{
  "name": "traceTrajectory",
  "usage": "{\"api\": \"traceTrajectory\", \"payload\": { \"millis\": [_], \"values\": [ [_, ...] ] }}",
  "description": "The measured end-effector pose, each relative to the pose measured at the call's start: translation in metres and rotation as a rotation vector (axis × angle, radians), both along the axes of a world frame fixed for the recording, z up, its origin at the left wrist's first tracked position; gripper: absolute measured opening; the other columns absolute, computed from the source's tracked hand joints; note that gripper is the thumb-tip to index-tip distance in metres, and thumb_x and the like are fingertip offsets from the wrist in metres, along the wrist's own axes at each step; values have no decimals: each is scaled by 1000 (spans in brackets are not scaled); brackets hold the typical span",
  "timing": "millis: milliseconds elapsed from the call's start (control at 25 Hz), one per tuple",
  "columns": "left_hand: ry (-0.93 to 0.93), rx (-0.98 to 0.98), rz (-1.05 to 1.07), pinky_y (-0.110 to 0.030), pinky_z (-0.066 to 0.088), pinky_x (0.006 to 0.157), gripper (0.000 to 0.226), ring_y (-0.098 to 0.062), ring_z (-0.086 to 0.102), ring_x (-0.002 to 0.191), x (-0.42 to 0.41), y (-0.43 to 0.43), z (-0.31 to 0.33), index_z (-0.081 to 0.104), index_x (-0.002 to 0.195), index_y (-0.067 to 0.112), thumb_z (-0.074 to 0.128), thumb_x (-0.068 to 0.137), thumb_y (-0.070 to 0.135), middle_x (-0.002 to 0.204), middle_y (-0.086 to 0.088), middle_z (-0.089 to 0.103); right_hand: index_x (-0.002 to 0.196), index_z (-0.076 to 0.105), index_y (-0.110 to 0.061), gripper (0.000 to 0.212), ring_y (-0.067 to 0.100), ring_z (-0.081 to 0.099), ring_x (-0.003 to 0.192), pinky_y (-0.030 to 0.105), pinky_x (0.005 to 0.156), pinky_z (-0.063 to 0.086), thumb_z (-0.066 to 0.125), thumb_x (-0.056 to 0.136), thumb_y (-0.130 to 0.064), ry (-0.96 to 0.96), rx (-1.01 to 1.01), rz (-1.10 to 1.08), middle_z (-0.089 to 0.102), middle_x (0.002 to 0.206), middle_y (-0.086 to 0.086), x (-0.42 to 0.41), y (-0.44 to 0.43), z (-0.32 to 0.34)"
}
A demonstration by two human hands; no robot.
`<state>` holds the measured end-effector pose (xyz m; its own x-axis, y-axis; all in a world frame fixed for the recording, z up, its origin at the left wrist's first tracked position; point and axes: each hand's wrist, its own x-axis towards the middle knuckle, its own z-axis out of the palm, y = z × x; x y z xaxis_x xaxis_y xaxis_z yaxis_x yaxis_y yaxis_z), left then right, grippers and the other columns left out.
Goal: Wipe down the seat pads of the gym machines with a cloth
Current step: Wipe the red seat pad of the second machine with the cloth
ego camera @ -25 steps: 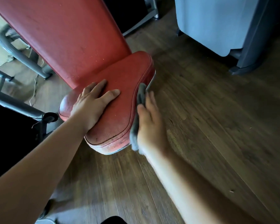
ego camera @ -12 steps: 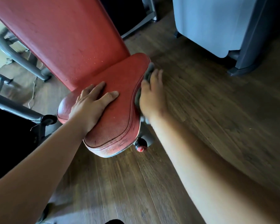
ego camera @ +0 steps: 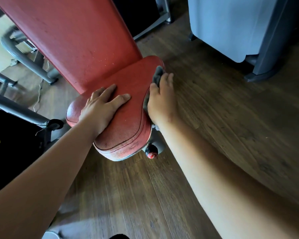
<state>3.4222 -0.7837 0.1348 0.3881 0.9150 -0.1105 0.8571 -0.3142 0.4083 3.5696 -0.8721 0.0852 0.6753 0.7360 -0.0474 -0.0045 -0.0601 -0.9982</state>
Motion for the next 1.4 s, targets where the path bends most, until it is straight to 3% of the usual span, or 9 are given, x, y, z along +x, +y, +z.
{"api": "traceTrajectory", "payload": {
  "millis": [200,400,680,800,920,1080,1200,1280,1400],
  "values": [
    [25,6,-10,-48,17,125,88,-17,22,155,-1,-1,0,35,151,57,45,71,92,166,15,26,158,27,-15,51,3,13,153,25,125,11,33,107,-21,58,144,65,18,166,-7,-75,-84,1],
    [46,21,-10,-47,18,125,89,-20,23,154,-4,1,1,36,152,54,43,72,93,166,11,27,155,33,-10,54,17,27,151,37,125,21,39,102,-20,-8,72,75,29,164,6,-28,-32,-4],
    [84,241,7,-40,44,105,66,-28,53,129,-3,-24,18,70,127,32,51,84,79,133,-4,64,131,65,-14,46,15,57,126,32,112,42,47,90,-4,-34,68,-22,63,134,3,-35,-55,18],
    [-95,196,58,-32,49,79,43,-26,67,100,-3,-57,35,78,105,24,57,92,60,104,-2,75,126,70,-14,44,13,62,117,26,106,45,48,90,0,-32,65,-26,68,124,2,-38,-69,39],
    [-269,78,94,-32,42,70,34,-25,63,84,2,-105,45,74,91,19,55,100,46,85,-1,71,123,71,-15,44,15,64,115,36,107,48,49,89,1,-37,120,-18,72,120,2,-45,-78,58],
    [-726,-132,152,-33,53,97,32,-14,70,108,0,-146,51,76,110,29,50,100,44,103,9,78,110,76,-20,41,17,72,105,40,99,55,49,86,0,137,205,41,77,106,0,-61,-88,88],
    [-1056,-319,180,-19,51,99,26,3,69,108,-5,-171,61,71,114,36,51,106,22,104,19,78,97,78,-17,32,18,74,95,30,88,58,48,93,-6,436,279,151,78,96,5,-74,-95,107],
    [-1114,-351,147,-26,50,104,33,-8,68,117,-9,-181,63,70,122,36,53,103,16,115,11,77,96,78,-13,30,20,74,93,31,88,57,50,97,-22,604,268,252,77,98,9,-81,-95,111],
    [-1135,-284,178,-41,55,103,43,-21,71,114,-27,-177,64,69,125,33,56,92,9,114,1,78,98,79,-14,39,24,74,97,38,94,55,49,97,-38,510,216,375,77,102,11,-93,-87,112]
  ]
}}
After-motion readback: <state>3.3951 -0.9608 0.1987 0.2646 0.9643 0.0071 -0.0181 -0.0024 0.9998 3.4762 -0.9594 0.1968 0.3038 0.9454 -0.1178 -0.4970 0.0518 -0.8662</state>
